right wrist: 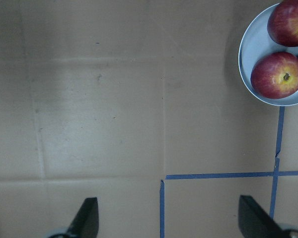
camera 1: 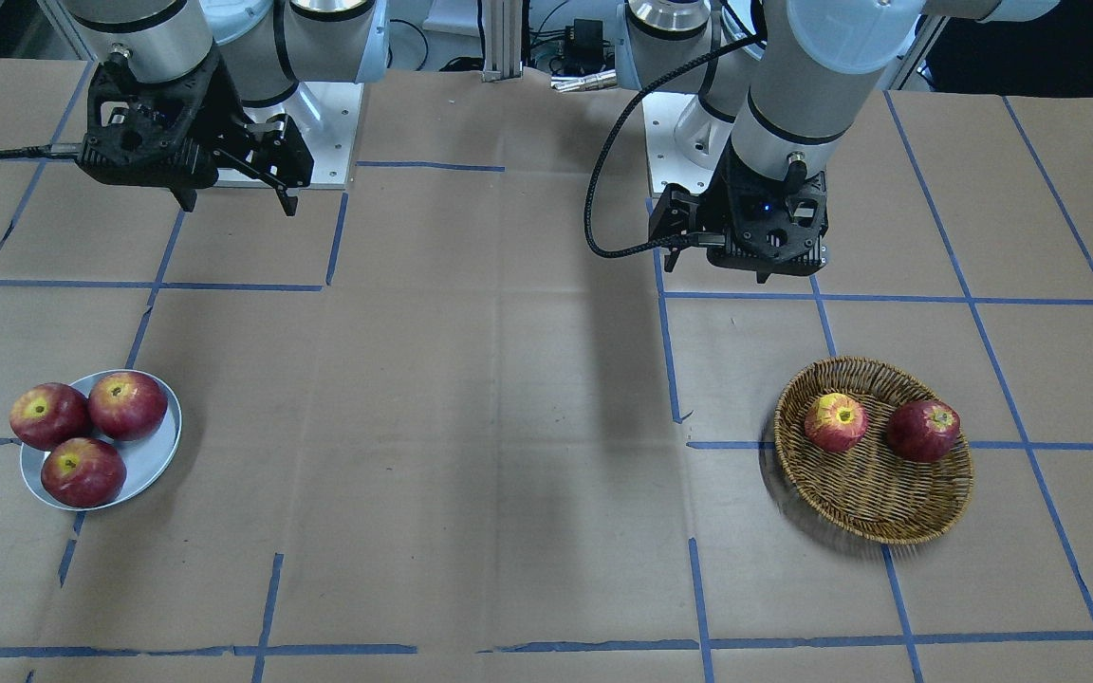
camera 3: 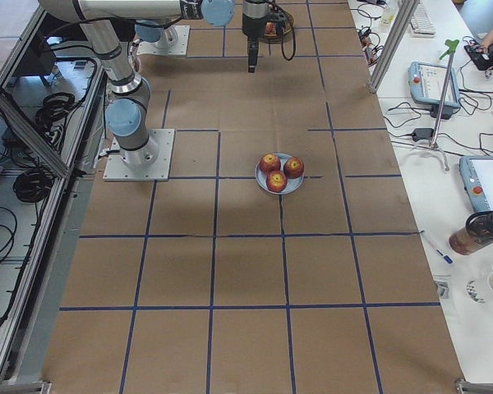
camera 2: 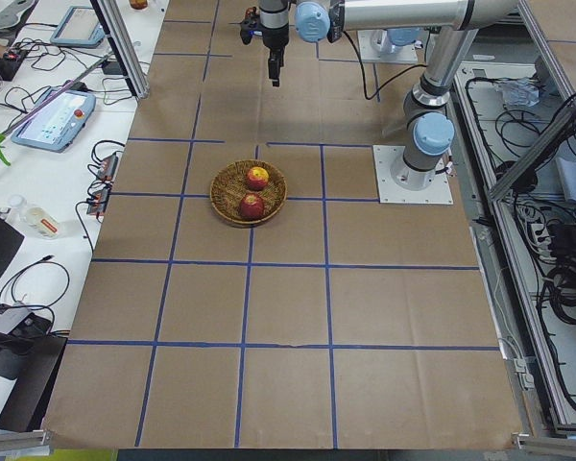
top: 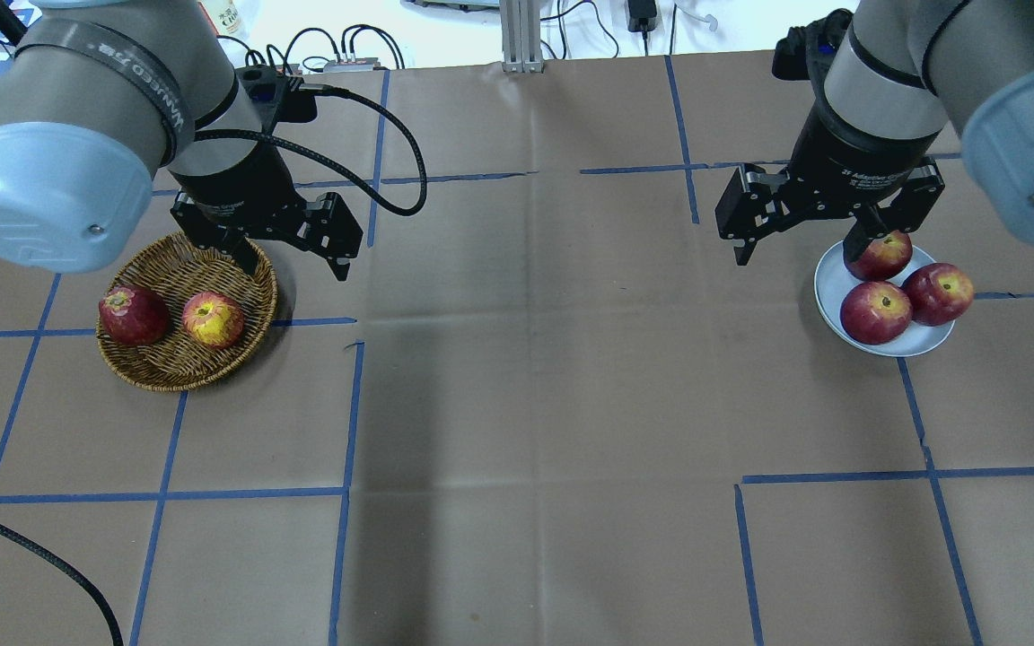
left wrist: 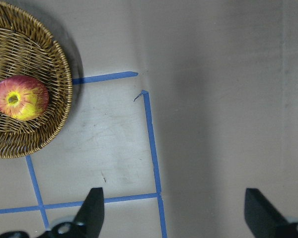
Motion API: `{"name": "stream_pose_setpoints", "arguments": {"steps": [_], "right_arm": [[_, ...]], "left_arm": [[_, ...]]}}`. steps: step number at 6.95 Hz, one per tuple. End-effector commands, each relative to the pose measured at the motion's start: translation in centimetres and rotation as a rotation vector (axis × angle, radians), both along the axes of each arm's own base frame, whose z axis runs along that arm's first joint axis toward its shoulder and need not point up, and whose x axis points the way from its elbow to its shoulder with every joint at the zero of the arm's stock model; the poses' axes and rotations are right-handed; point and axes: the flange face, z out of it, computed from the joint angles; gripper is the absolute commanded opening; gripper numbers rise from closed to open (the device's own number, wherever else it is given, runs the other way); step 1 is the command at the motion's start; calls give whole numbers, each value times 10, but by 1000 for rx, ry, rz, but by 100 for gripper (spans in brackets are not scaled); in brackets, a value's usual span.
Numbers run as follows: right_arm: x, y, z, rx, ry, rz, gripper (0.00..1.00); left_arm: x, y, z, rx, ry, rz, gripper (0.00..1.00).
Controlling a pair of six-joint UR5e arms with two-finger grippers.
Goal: Transfer apple from basket to plate
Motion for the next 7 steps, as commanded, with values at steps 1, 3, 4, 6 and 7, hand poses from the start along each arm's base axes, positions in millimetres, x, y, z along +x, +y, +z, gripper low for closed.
{"name": "stream_pose_setpoints", "arguments": {"steps": [1, 3, 4, 6, 7], "right_arm": [[0, 0, 0, -3, -2, 3, 100], [1, -1, -1, 0, -9, 2, 100], [1, -1, -1, 0, -11, 2, 100], [1, -1, -3, 7, -12, 4, 100], [1, -2, -4, 8, -12, 4, 100]], "left_arm": [[0, -2, -6, 14, 3, 0, 99], [-1, 0, -11, 20, 4, 0, 99], [-1, -1, -12, 20, 4, 0, 99], [0, 0, -14, 20, 3, -1, 99], [0, 1, -14, 20, 4, -1, 99]]}}
